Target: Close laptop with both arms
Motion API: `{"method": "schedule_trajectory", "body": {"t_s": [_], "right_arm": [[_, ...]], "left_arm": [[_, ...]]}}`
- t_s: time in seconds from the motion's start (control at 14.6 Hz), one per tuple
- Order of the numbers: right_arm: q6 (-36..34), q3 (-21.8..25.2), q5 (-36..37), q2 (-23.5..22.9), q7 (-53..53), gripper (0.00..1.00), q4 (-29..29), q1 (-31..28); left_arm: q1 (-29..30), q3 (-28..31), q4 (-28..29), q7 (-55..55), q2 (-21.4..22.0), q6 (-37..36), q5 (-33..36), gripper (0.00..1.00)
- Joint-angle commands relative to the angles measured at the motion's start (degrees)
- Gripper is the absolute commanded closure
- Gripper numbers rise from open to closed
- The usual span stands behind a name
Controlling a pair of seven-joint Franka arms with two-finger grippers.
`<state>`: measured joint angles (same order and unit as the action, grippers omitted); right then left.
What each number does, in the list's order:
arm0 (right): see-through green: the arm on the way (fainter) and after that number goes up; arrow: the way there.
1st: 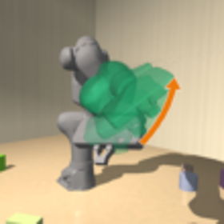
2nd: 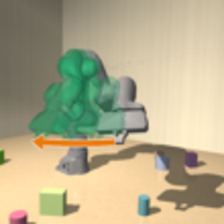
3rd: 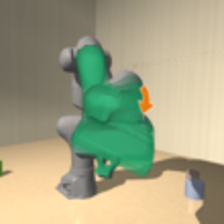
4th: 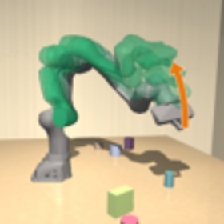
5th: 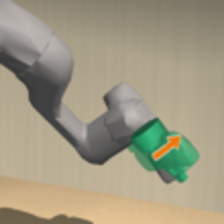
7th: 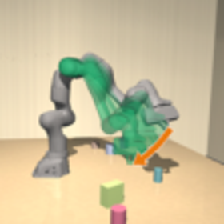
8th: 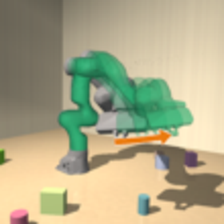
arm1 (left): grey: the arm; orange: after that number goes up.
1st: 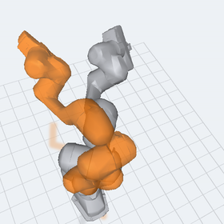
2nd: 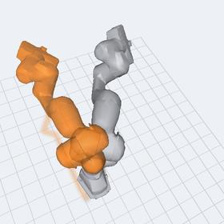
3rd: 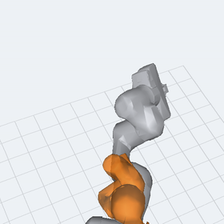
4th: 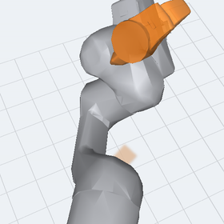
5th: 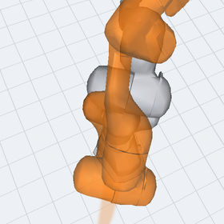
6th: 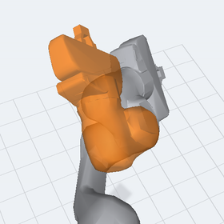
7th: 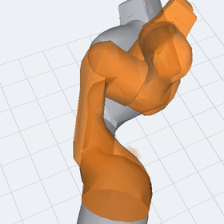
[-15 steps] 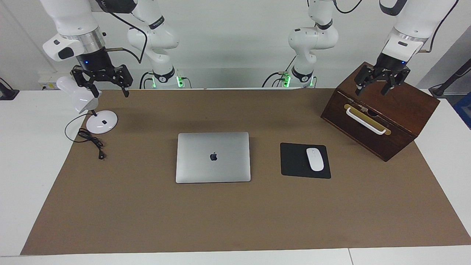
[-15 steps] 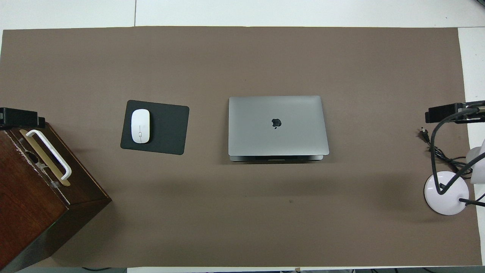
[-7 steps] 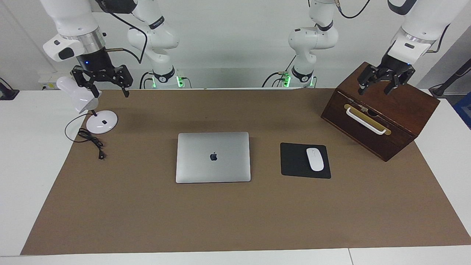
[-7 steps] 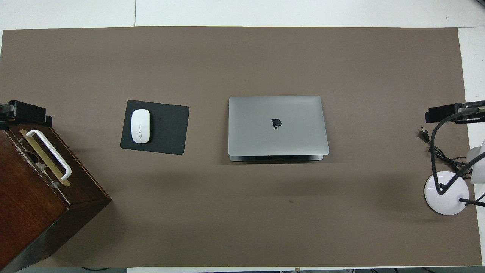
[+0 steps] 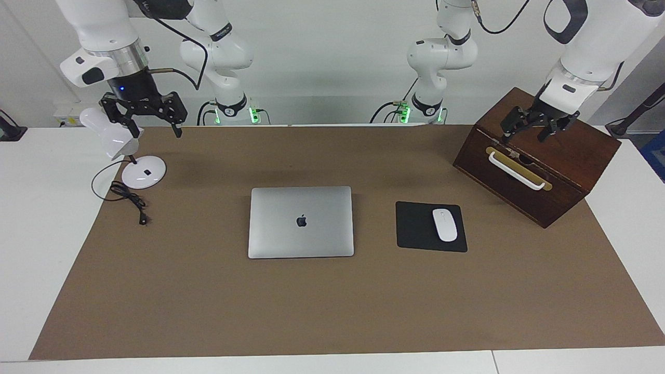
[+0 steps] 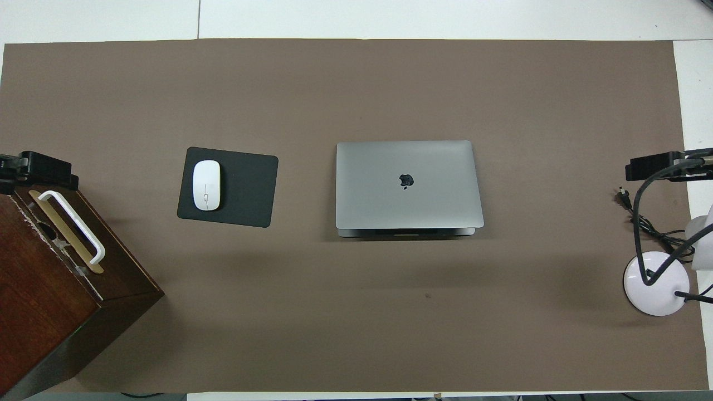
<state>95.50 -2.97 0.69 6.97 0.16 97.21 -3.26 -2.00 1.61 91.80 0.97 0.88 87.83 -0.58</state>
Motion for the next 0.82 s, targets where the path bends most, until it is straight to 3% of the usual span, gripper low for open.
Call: {"method": "schedule_trajectory", "body": {"t_s": [0.0,0.75], "right_arm": [[1.3,-0.1,-0.9,0.7,-0.1,0.0,1.1,-0.5],[1.4,-0.1,-0.9,0.7,-0.1,0.0,1.1,-0.5]], "left_arm": [[0.3,-0.3,0.2,0.2,0.3,0.1,1.4,0.0],[0.3,-0.3,1.0,0.3,0.6,0.4,0.8,0.0]]}}
